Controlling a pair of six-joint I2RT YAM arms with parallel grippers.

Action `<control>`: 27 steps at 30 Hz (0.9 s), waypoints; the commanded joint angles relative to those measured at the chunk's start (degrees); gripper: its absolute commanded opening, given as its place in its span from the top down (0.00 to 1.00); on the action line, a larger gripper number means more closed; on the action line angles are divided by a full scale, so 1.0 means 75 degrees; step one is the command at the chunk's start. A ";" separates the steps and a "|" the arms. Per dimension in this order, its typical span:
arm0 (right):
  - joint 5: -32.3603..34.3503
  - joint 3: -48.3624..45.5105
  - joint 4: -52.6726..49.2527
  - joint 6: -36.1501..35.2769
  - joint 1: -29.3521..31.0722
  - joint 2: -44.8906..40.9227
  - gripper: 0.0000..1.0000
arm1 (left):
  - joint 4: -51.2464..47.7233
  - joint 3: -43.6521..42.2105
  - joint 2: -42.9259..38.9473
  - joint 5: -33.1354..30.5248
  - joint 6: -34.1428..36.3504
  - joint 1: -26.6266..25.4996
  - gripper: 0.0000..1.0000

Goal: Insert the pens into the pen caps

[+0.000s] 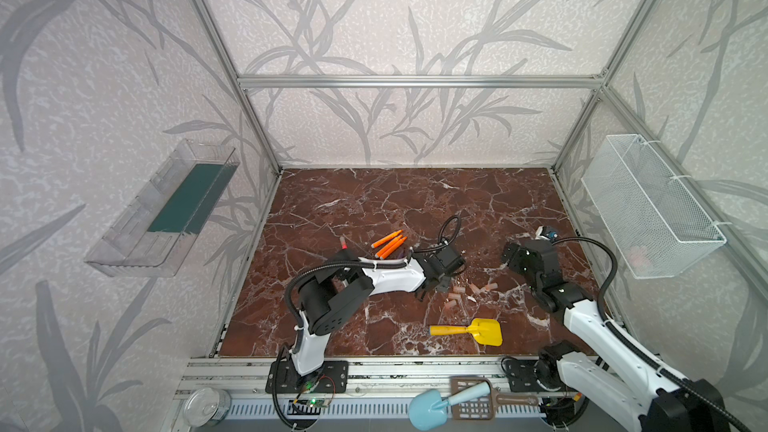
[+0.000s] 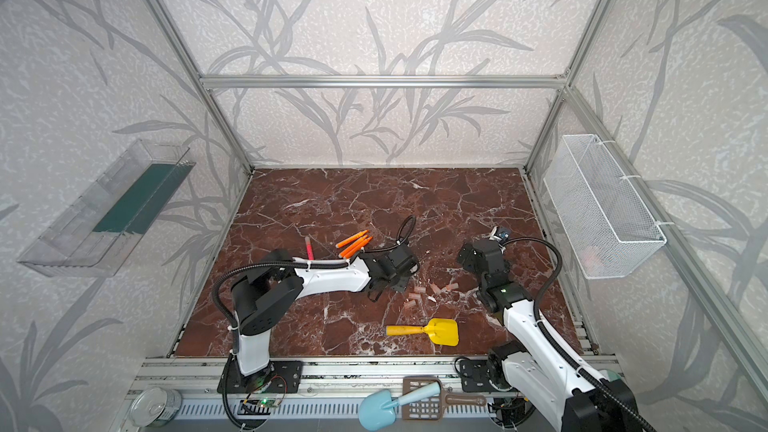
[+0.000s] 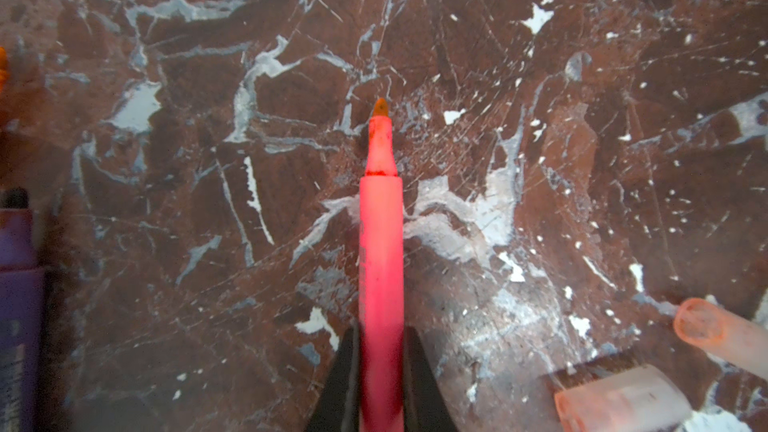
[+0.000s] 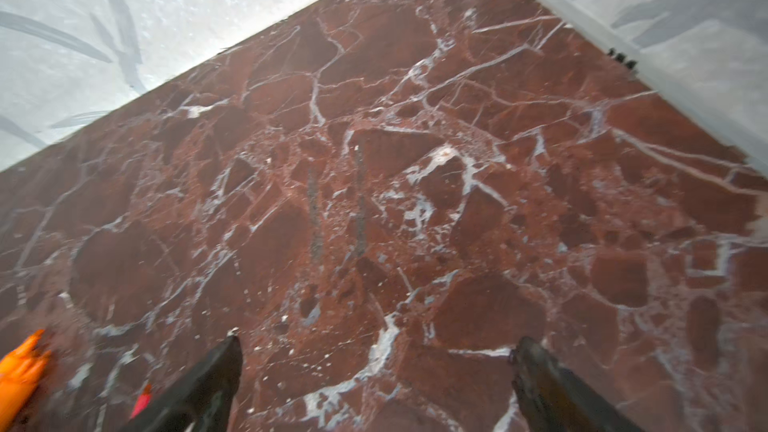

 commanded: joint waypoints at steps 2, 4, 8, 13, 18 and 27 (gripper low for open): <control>-0.1671 -0.0216 0.0090 0.0790 0.0198 -0.0498 0.00 | -0.0016 -0.0202 -0.0314 -0.0072 0.0168 0.0003 0.94; -0.1711 -0.0319 0.0236 0.1058 0.0562 -0.0766 0.00 | 0.0065 -0.0308 -0.0555 -0.0086 0.0255 0.0011 0.95; -0.1503 -0.0602 0.0841 0.1602 0.1720 -0.1152 0.00 | 0.0437 -0.0682 -0.1230 -0.0013 0.0426 0.0011 0.96; -0.1142 -0.0716 0.1670 0.2098 0.2975 -0.1052 0.00 | 0.1032 -0.1282 -0.2073 0.0200 0.0500 0.0014 0.96; -0.1109 -0.0833 0.2647 0.2569 0.3514 -0.0520 0.00 | 0.1845 -0.1922 -0.2650 0.0548 0.0552 0.0020 0.96; -0.1791 -0.0720 0.4017 0.3196 0.3714 0.0845 0.02 | 0.2319 -0.2257 -0.2937 0.1229 0.0693 0.0022 1.00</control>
